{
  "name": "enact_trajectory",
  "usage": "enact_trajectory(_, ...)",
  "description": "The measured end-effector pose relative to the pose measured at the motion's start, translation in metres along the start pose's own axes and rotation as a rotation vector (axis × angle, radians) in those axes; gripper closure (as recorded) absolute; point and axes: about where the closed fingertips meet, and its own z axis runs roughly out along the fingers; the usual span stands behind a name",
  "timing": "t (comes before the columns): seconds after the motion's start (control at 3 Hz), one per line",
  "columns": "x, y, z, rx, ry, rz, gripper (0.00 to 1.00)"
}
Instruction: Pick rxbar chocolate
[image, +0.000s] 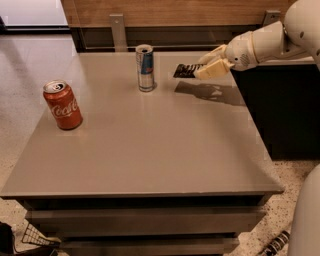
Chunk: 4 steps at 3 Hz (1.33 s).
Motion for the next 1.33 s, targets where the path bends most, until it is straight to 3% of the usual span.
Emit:
enact_trajectory(0.33, -0.041, 0.003, -0.021, 0.043, 0.067, -0.077, 1.00)
enact_trajectory(0.67, -0.071, 0.007, -0.043, 0.092, 0.087, -0.143, 1.00)
enact_trajectory(1.0, -0.094, 0.014, -0.066, 0.139, 0.080, -0.201, 1.00)
enact_trajectory(1.33, -0.099, 0.016, -0.070, 0.145, 0.078, -0.210, 1.00)
